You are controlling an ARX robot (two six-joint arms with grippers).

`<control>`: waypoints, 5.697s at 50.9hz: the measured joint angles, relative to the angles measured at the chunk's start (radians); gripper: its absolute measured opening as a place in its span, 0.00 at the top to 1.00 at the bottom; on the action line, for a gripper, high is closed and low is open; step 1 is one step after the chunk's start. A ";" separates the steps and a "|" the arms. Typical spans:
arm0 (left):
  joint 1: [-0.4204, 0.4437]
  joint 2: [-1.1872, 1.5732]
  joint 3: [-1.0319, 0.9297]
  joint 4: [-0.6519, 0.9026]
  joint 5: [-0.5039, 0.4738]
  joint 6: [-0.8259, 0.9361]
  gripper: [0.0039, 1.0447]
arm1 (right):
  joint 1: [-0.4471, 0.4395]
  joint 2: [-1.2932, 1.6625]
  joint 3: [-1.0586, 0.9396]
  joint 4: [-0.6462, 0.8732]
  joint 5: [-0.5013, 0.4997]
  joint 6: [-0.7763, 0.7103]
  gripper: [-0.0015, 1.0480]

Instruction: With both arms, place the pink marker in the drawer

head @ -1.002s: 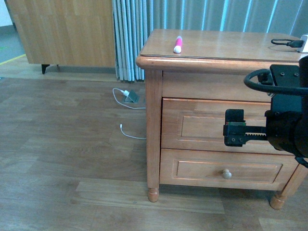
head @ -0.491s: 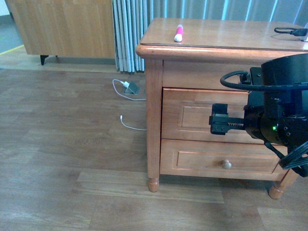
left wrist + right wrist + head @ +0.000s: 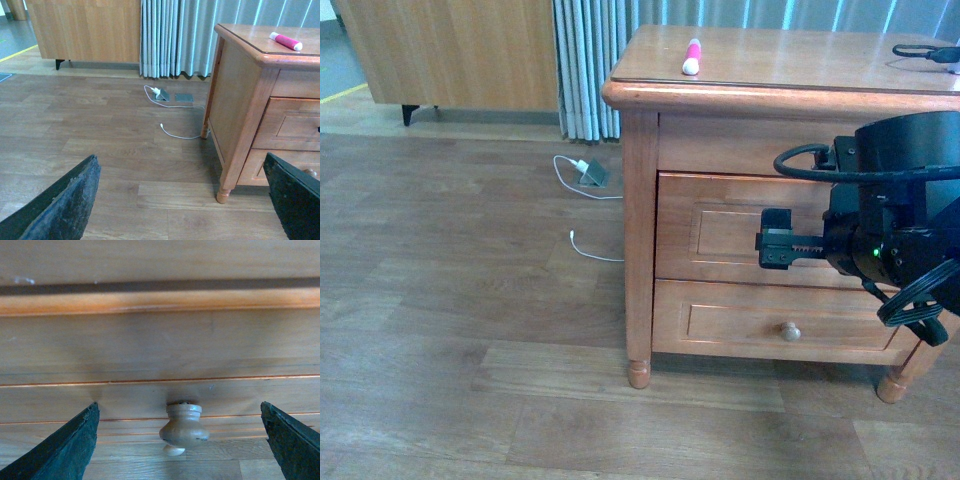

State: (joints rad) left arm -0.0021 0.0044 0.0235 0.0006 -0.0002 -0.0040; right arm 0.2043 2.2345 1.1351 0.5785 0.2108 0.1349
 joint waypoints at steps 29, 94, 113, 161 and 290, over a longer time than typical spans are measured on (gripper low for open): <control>0.000 0.000 0.000 0.000 0.000 0.000 0.06 | -0.001 0.032 0.022 0.002 0.002 -0.021 0.36; 0.000 0.000 0.000 0.000 0.000 0.000 0.06 | 0.052 -0.373 -0.564 0.020 -0.097 0.105 0.68; 0.000 0.000 0.000 0.000 0.000 0.000 0.06 | 0.052 -0.913 -0.777 -0.188 -0.121 0.136 0.06; 0.000 0.000 0.000 0.000 0.000 0.000 0.06 | -0.200 -1.915 -1.028 -0.366 -0.201 -0.076 0.43; -0.463 1.960 1.501 0.208 -0.274 0.115 0.06 | -0.202 -2.017 -1.086 -0.406 -0.209 -0.131 0.08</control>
State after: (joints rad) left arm -0.4652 1.9648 1.5242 0.2081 -0.2737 0.1112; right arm 0.0021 0.2176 0.0486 0.1726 0.0017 0.0040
